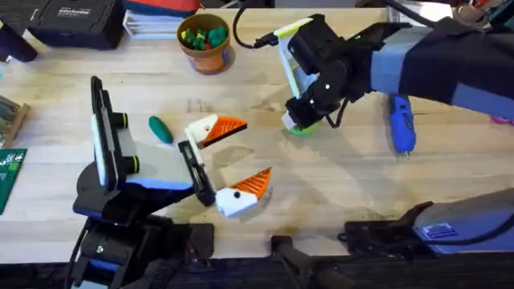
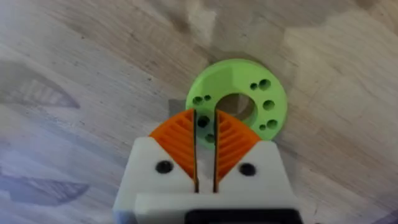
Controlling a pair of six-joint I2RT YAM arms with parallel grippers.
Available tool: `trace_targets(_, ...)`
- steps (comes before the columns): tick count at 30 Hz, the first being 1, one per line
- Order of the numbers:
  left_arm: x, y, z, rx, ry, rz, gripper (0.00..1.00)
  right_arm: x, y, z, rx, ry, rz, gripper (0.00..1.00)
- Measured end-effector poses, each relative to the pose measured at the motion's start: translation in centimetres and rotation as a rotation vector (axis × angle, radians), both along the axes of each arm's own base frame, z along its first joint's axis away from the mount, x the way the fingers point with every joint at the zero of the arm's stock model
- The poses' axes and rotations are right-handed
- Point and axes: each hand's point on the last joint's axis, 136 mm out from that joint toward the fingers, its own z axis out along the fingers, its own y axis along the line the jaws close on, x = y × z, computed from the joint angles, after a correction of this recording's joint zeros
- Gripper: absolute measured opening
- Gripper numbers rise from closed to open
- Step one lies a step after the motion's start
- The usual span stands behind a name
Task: Pick up the gripper from the table and insert it into the empty holder that is missing its gripper. Then pick up a screw, insert it into the mounting hole, and use the screwdriver to tighten it. Finally, clean up the table by picking up the vegetable and placing it into the bucket.
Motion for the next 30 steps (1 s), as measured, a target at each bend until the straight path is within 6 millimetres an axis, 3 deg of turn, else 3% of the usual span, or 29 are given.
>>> trace_targets(5,0.0,0.0,0.0,0.0,0.0,0.0,0.985,0.1,0.0,0.0,0.002,-0.003,-0.001,0.014)
trace_targets(20,0.0,0.0,0.0,0.0,0.0,0.0,0.985,-0.1,-0.1,0.7,-0.007,0.01,0.001,0.008)
trace_targets(24,0.0,0.0,0.0,0.0,0.0,0.0,0.985,0.3,0.1,3.3,0.0,-0.009,0.0,0.008)
trace_targets(30,0.0,0.0,0.0,0.0,0.0,0.0,0.985,1.8,1.2,9.8,0.046,-0.086,0.005,0.008)
